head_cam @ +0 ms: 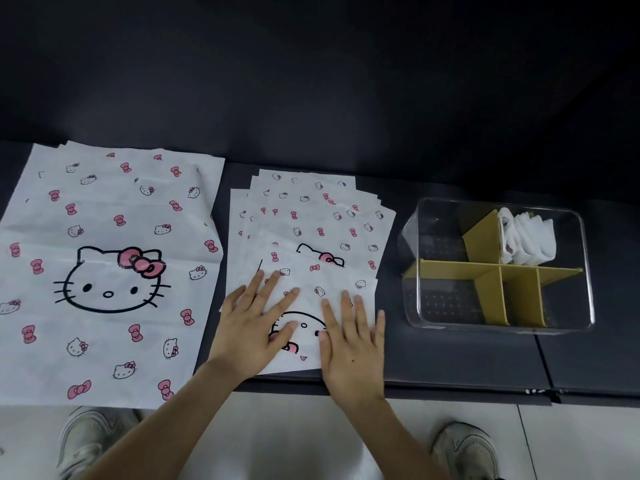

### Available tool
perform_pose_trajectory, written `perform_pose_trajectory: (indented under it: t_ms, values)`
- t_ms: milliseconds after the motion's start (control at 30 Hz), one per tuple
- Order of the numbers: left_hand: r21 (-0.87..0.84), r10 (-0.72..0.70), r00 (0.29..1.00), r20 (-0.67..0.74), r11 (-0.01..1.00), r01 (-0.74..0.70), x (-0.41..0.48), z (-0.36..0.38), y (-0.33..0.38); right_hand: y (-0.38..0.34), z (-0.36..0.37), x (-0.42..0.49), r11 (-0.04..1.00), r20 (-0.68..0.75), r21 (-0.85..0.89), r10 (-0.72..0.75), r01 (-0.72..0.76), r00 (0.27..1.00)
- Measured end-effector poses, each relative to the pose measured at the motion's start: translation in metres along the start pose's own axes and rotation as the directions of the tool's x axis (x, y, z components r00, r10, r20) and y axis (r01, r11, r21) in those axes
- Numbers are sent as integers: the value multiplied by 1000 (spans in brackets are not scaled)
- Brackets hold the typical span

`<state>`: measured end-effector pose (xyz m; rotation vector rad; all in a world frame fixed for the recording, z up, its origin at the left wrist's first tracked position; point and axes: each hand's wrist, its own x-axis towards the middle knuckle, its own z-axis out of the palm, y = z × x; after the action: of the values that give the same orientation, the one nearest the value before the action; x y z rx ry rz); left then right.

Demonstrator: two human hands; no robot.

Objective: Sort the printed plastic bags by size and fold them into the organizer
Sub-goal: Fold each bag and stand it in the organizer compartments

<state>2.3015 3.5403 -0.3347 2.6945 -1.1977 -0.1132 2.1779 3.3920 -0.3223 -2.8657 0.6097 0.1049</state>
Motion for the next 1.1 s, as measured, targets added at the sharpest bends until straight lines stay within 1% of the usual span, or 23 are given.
perform_pose_trajectory:
  t_ms: [100, 167, 200, 233, 267, 333, 400, 433, 500, 533, 600, 667, 733, 767, 800, 833, 867, 900, 933, 967, 1000, 1033, 1100]
  values:
    - [20, 4, 1000, 22, 1000, -4, 1, -1, 0, 20, -1, -17, 997, 10, -48, 69, -68, 998]
    - [50, 8, 999, 34, 999, -10, 0, 0, -1, 26, -3, -24, 994, 2, -71, 84, -84, 996]
    - [58, 10, 999, 36, 998, -12, 0, 0, -1, 27, -6, -25, 993, -23, -74, 91, -92, 996]
    - [63, 13, 999, 37, 998, -15, 0, 0, -1, 27, -11, -25, 994, -77, -57, 90, -95, 993]
    - [65, 14, 999, 40, 998, -16, 0, 1, -1, 26, -17, -23, 997, -157, -22, 70, -75, 985]
    - [68, 25, 999, 43, 997, -27, 1, 0, -2, 23, -28, -9, 998, -297, 49, -22, 38, 955]
    - [75, 67, 996, 53, 995, -71, 4, -2, -5, 22, -34, 14, 990, -329, 75, -85, 116, 940]
    - [84, 100, 993, 57, 991, -105, 5, -3, -6, 21, -37, 27, 990, -288, 96, -70, 101, 955]
    - [110, 173, 983, 68, 978, -180, 9, -7, -11, 19, -51, 51, 994, -68, 106, -11, 18, 998]
    - [117, 208, 976, 67, 970, -215, 11, -9, -14, 19, -56, 59, 996, 54, 82, 12, -16, 998]
    - [111, 275, 960, 54, 954, -280, 16, -11, -19, 21, -65, 69, 994, 210, 36, 90, -100, 974]
    - [107, 330, 943, 46, 937, -334, 20, -13, -25, 21, -71, 69, 985, 257, 55, 144, -163, 956]
    - [121, 370, 928, 41, 920, -372, 23, -16, -29, 21, -75, 63, 979, 281, 75, 160, -188, 946]
    - [127, 372, 928, 32, 919, -373, 25, -18, -30, 23, -73, 60, 974, 294, 98, 166, -203, 941]
    - [117, 360, 933, 19, 926, -360, 25, -21, -29, 25, -72, 56, 958, 310, 158, 180, -238, 934]
    - [73, 342, 940, -13, 938, -340, 23, -24, -27, 26, -70, 52, 916, 335, 269, 201, -298, 920]
    - [-19, 306, 951, -42, 951, -307, 18, -28, -22, 26, -70, 48, 825, 374, 424, 217, -374, 902]
    - [-151, 256, 962, -94, 951, -268, 11, -32, -18, 24, -70, 43, 686, 425, 567, 230, -456, 875]
    - [-294, 201, 969, -143, 926, -235, 1, -34, -13, 22, -71, 38, 543, 474, 655, 246, -526, 845]
    - [-404, 170, 972, -160, 887, -222, -11, -34, -8, 21, -73, 32, 417, 524, 698, 256, -582, 812]
    - [-469, 166, 974, -152, 855, -219, -23, -34, -4, 18, -74, 28, 323, 572, 710, 255, -626, 780]
    - [-500, 179, 973, -144, 835, -228, -34, -33, 1, 16, -74, 24, 243, 616, 709, 244, -662, 749]
    - [-499, 195, 972, -131, 834, -234, -46, -28, 6, 12, -75, 19, 114, 686, 688, 222, -717, 693]
